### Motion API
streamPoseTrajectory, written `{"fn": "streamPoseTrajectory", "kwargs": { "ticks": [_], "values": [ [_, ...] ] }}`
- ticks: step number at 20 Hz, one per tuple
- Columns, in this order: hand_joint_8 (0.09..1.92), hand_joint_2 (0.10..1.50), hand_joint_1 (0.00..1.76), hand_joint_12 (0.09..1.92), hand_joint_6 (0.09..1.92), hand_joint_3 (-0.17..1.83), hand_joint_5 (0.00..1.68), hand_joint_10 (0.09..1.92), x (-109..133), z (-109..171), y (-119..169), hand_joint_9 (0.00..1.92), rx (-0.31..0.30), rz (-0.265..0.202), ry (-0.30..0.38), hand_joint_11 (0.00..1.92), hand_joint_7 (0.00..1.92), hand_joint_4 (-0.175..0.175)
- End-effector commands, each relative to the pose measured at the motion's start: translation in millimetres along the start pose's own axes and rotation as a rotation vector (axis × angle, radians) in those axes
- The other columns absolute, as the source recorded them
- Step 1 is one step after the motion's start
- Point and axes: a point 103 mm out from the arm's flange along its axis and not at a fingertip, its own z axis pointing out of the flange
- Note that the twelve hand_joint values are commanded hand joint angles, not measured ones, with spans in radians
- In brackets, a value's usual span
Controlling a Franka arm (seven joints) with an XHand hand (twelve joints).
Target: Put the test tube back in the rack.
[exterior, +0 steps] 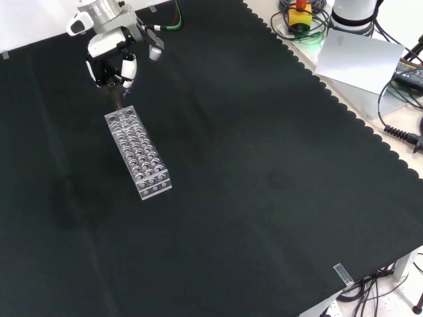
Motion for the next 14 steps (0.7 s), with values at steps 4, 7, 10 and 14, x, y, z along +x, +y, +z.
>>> {"fn": "streamPoseTrajectory", "kwargs": {
  "ticks": [4, 7, 10, 14],
  "values": [
    [0.6, 0.75, 1.33, 0.87, 0.09, 0.44, 1.41, 0.48, -0.9, -0.4, 5.0, 1.65, -0.004, -0.013, 0.003, 1.28, 1.41, -0.175],
    [0.6, 0.75, 1.33, 0.87, 0.09, 0.44, 1.41, 0.48, 2.1, -1.7, 8.2, 1.65, 0.004, -0.014, -0.003, 1.28, 1.41, -0.175],
    [0.6, 0.75, 1.33, 0.87, 0.09, 0.44, 1.41, 0.48, 3.3, -2.7, 8.9, 1.65, 0.001, -0.023, 0.003, 1.28, 1.41, -0.175],
    [0.61, 0.75, 1.33, 0.87, 0.09, 0.44, 1.41, 0.48, 12.0, 1.5, 8.8, 1.65, 0.005, -0.029, -0.006, 1.28, 1.41, -0.175]
  ]
}}
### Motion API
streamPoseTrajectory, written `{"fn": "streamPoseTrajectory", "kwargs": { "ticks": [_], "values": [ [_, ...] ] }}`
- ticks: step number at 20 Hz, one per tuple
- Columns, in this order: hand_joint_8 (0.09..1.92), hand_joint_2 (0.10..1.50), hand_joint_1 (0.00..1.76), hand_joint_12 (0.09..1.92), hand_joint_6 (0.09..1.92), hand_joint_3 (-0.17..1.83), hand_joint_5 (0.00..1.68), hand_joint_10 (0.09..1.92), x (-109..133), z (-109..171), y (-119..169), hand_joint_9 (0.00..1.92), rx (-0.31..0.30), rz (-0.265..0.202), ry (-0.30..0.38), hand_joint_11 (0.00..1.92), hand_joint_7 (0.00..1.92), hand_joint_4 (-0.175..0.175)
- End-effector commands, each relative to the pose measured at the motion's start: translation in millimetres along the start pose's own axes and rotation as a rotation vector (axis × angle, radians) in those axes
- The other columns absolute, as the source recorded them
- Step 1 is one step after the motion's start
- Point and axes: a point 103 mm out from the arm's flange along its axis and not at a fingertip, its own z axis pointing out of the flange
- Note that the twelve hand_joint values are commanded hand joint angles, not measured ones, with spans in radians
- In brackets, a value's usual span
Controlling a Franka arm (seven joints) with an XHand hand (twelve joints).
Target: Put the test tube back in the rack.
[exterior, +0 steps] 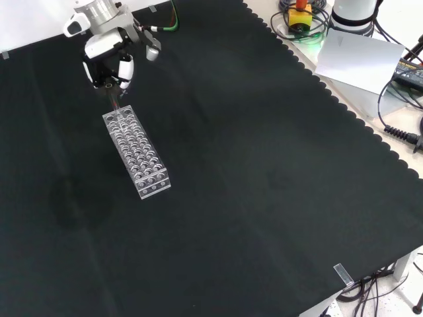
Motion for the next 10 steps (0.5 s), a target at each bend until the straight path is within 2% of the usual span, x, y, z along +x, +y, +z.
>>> {"fn": "streamPoseTrajectory", "kwargs": {
  "ticks": [1, 10],
  "values": [
    [0.61, 0.75, 1.33, 0.87, 0.09, 0.44, 1.41, 0.48, 11.9, 6.4, 0.2, 1.65, 0.011, -0.017, -0.008, 1.28, 1.41, -0.175],
    [0.61, 0.75, 1.33, 0.87, 0.09, 0.44, 1.41, 0.48, 12.2, 12.5, -0.2, 1.65, 0.03, -0.022, -0.004, 1.28, 1.41, -0.175]
  ]
}}
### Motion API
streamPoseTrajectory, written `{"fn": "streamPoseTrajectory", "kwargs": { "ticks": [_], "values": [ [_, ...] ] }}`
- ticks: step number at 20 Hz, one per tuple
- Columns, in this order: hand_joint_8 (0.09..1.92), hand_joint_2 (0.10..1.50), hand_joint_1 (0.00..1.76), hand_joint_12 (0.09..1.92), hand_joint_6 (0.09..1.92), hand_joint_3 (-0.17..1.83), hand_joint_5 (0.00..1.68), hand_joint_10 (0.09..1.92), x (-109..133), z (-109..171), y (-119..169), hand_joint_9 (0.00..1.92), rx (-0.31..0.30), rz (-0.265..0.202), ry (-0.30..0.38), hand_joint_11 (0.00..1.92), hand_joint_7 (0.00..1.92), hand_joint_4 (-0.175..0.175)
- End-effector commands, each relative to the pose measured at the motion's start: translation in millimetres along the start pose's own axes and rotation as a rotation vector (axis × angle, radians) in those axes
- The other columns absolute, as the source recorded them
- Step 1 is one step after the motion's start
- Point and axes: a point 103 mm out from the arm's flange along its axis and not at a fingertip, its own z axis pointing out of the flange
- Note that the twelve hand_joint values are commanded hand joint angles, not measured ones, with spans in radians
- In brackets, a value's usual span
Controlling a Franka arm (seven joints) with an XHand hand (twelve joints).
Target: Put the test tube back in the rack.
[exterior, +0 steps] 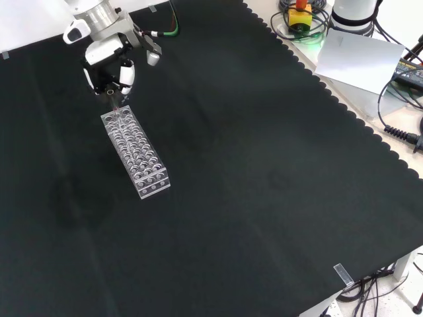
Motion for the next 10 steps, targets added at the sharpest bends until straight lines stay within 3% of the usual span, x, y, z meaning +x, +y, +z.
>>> {"fn": "streamPoseTrajectory", "kwargs": {
  "ticks": [1, 10],
  "values": [
    [0.61, 0.75, 1.33, 0.87, 0.09, 0.44, 1.41, 0.48, -0.5, 2.6, -0.5, 1.65, 0.009, 0.003, -0.004, 1.28, 1.41, -0.175],
    [0.61, 0.75, 1.33, 0.87, 0.09, 0.44, 1.41, 0.49, -6.1, 16.7, -1.3, 1.65, 0.023, 0.012, 0.002, 1.28, 1.41, -0.175]
  ]
}}
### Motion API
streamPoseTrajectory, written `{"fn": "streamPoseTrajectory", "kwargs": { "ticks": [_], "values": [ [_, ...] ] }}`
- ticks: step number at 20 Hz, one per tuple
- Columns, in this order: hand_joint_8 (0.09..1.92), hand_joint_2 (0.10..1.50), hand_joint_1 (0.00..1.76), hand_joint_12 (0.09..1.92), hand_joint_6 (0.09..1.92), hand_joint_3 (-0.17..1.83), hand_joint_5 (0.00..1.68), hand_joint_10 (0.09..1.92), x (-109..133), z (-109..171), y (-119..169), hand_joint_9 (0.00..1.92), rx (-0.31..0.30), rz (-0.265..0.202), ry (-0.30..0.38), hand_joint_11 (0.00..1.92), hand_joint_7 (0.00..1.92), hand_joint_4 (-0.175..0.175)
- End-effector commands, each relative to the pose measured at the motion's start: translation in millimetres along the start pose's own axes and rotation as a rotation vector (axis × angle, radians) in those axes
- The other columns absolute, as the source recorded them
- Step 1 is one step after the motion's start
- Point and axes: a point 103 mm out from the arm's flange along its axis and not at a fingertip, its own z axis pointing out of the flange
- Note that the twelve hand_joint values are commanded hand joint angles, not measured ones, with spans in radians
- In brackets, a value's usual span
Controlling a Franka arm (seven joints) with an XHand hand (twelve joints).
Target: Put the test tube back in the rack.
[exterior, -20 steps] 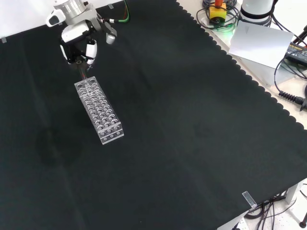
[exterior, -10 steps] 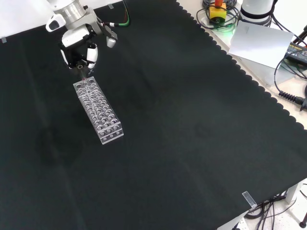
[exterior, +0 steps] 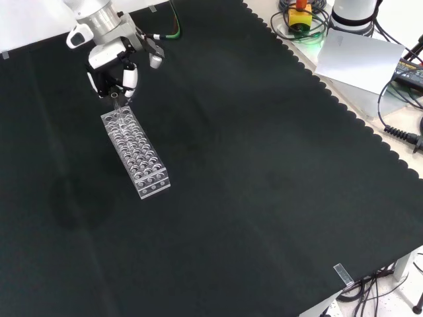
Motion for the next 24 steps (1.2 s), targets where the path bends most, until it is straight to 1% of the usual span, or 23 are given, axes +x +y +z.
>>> {"fn": "streamPoseTrajectory", "kwargs": {
  "ticks": [1, 10, 13, 16, 17, 18, 19, 20, 21, 23, 24],
  "values": [
    [0.61, 0.75, 1.33, 0.87, 0.09, 0.44, 1.41, 0.49, -3.3, 5.7, 1.1, 1.65, 0.005, 0.01, 0.004, 1.28, 1.41, -0.175],
    [0.61, 0.75, 1.33, 0.87, 0.09, 0.44, 1.41, 0.49, -3.9, 21.9, 4.8, 1.65, 0.012, 0.018, -0.011, 1.28, 1.41, -0.175],
    [0.61, 0.75, 1.33, 0.87, 0.09, 0.44, 1.41, 0.49, -5.2, 24.3, 5.2, 1.65, 0.012, 0.021, 0.008, 1.27, 1.41, -0.175],
    [0.61, 0.75, 1.33, 0.87, 0.09, 0.44, 1.41, 0.49, -8.7, 23.7, 4.8, 1.65, 0.031, 0.03, 0.036, 1.27, 1.41, -0.175],
    [0.54, 0.7, 1.33, 0.89, 0.12, 0.52, 1.43, 0.5, -9.6, 23.5, 4.6, 1.64, 0.039, 0.032, 0.046, 1.27, 1.42, -0.175],
    [0.42, 0.68, 1.37, 0.96, 0.25, 0.54, 1.4, 0.56, -10.4, 23.2, 4.1, 1.52, 0.052, 0.031, 0.06, 1.23, 1.45, -0.175],
    [0.36, 0.75, 1.39, 1.08, 0.4, 0.42, 1.32, 0.65, -10.7, 22.9, 3.5, 1.37, 0.065, 0.027, 0.074, 1.13, 1.42, -0.175],
    [0.35, 0.78, 1.4, 1.18, 0.48, 0.36, 1.21, 0.7, -10.5, 22.5, 3.1, 1.3, 0.071, 0.022, 0.08, 1.01, 1.41, -0.153],
    [0.39, 0.74, 1.36, 1.26, 0.52, 0.41, 1.11, 0.72, -10.0, 21.8, 2.7, 1.24, 0.073, 0.018, 0.086, 0.91, 1.35, -0.12],
    [0.58, 0.63, 1.3, 1.33, 0.57, 0.6, 1.0, 0.75, -8.6, 19.9, 2.0, 1.15, 0.072, 0.012, 0.092, 0.79, 1.15, -0.067],
    [0.68, 0.59, 1.28, 1.35, 0.59, 0.67, 0.96, 0.76, -7.9, 18.7, 1.7, 1.1, 0.071, 0.009, 0.096, 0.76, 1.05, -0.049]
  ]
}}
